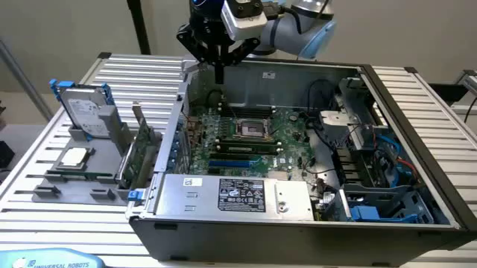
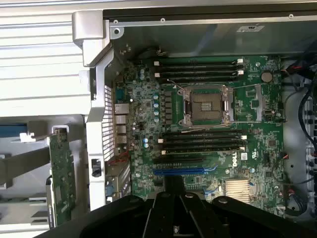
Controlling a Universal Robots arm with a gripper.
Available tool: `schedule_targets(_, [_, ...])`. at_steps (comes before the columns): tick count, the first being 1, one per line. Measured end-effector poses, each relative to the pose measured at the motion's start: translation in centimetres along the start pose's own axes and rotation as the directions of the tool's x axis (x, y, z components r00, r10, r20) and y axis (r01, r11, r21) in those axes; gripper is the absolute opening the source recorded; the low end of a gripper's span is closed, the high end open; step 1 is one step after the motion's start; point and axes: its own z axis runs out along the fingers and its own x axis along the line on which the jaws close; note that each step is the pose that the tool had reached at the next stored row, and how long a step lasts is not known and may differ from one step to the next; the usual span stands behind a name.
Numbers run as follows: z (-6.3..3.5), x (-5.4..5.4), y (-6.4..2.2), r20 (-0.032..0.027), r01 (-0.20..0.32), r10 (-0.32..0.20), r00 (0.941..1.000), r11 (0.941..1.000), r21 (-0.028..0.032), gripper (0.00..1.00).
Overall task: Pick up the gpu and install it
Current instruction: 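Reach for the gpu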
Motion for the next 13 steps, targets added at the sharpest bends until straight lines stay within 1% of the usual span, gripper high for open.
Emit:
schedule_targets(11, [0.00, 0.00, 0.00, 0.0001, 0.000, 0.000, 1.0000, 1.0000, 0.0000, 0.11])
schedule_targets(13, [-0.02, 0.19, -0.07, -0.0001, 0.000, 0.000, 1.0000, 1.0000, 0.0001, 0.11])
